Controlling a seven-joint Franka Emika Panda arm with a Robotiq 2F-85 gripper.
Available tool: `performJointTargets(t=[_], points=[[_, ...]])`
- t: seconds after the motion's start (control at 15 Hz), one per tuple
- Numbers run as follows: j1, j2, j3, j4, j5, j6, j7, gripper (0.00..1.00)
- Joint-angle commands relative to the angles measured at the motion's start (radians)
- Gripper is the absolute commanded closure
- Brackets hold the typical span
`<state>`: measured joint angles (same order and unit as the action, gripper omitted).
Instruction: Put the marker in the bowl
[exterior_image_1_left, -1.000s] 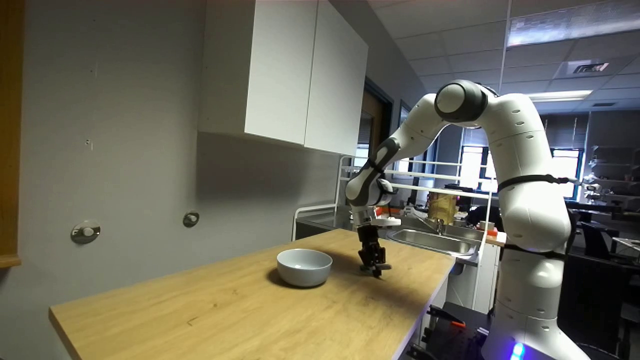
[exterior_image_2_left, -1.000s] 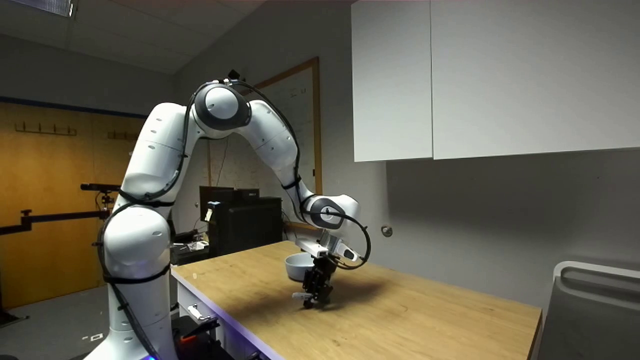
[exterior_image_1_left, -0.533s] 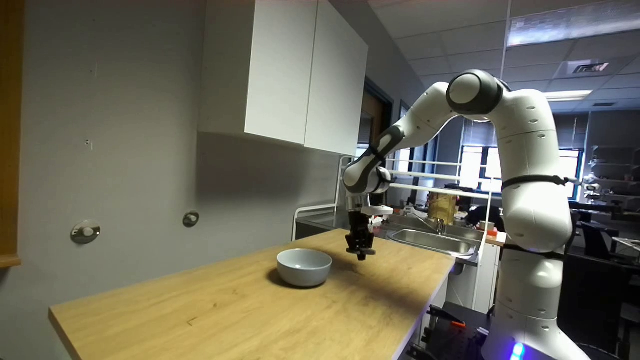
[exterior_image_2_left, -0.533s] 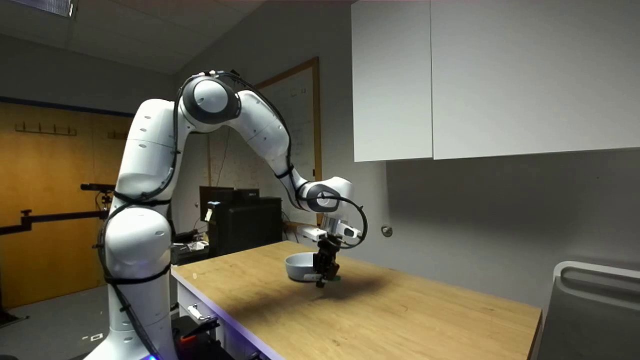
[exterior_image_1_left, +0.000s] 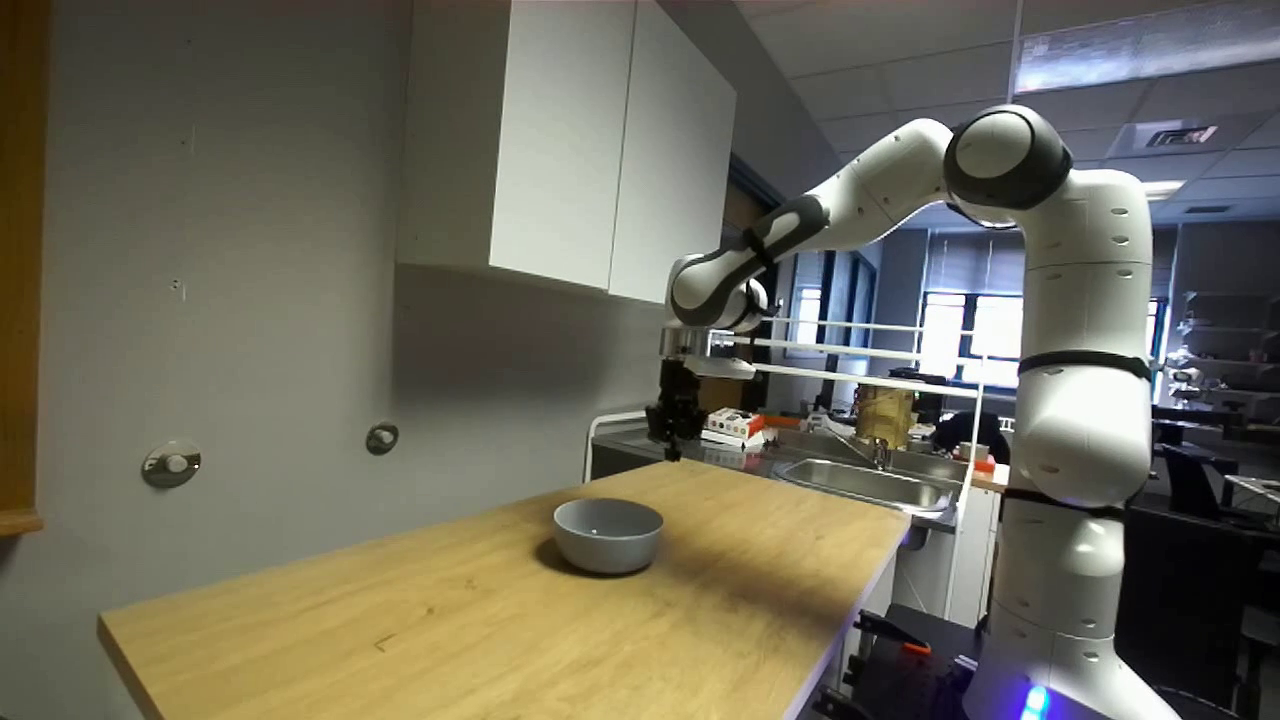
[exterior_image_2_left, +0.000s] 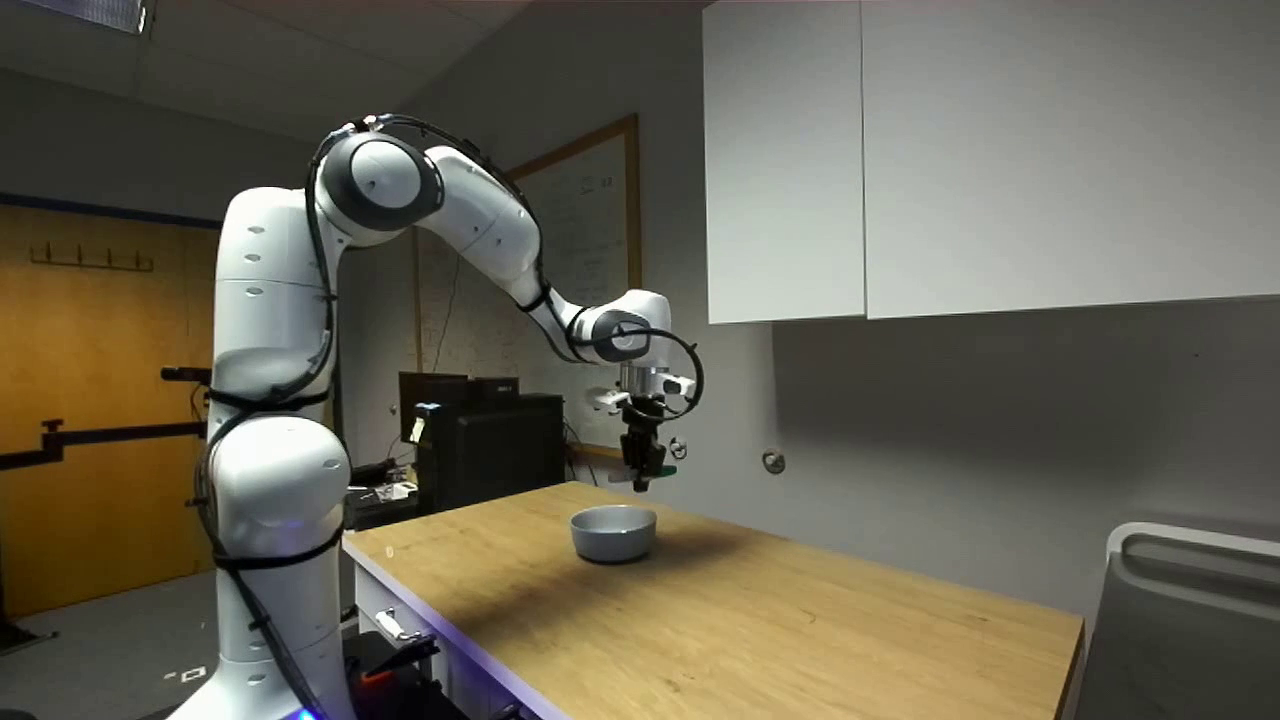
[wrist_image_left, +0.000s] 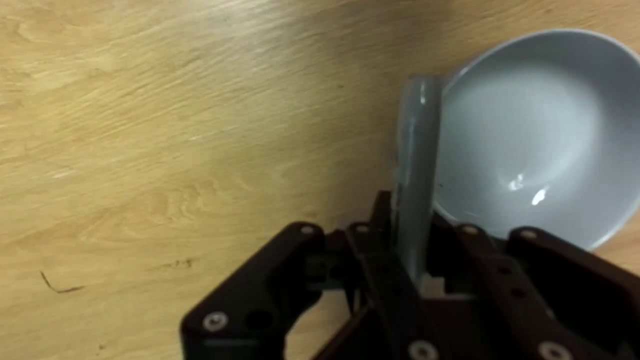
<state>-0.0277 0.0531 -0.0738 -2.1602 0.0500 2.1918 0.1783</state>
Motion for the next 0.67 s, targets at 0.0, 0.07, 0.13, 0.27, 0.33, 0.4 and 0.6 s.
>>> performJointTargets(t=[0.0, 0.07, 0.13, 0.27, 0.33, 0.4, 0.6], points=[[0.033, 0.033, 0.047, 0.101, 0.011, -0.036, 0.066, 0.88], [0.043, 0.055, 0.059, 0.130, 0.011, -0.038, 0.070, 0.88], [0.050, 0.079, 0.068, 0.160, 0.016, -0.046, 0.069, 0.88], [0.060, 0.130, 0.082, 0.219, 0.050, -0.077, 0.051, 0.88], [0.063, 0.153, 0.088, 0.241, 0.068, -0.091, 0.045, 0.88], [0.066, 0.183, 0.092, 0.263, 0.076, -0.099, 0.050, 0.88], [0.086, 0.256, 0.098, 0.289, 0.063, -0.091, 0.081, 0.88]])
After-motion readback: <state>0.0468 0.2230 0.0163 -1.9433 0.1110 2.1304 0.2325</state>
